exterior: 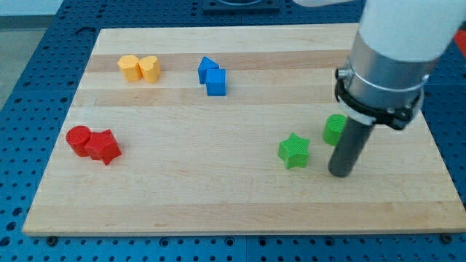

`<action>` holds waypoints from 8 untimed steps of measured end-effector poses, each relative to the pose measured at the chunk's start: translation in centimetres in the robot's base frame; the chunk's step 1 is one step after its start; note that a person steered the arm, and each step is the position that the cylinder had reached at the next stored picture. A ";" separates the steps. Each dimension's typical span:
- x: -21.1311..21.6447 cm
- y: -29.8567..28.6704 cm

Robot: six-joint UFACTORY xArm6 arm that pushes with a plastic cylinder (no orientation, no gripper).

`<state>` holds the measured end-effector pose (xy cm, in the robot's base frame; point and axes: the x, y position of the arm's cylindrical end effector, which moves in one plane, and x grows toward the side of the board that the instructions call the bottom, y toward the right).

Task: Move green star towards bottom center

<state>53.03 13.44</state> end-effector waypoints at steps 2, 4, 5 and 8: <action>-2.5 -2.4; -2.5 -0.7; -3.1 0.4; -3.6 -12.7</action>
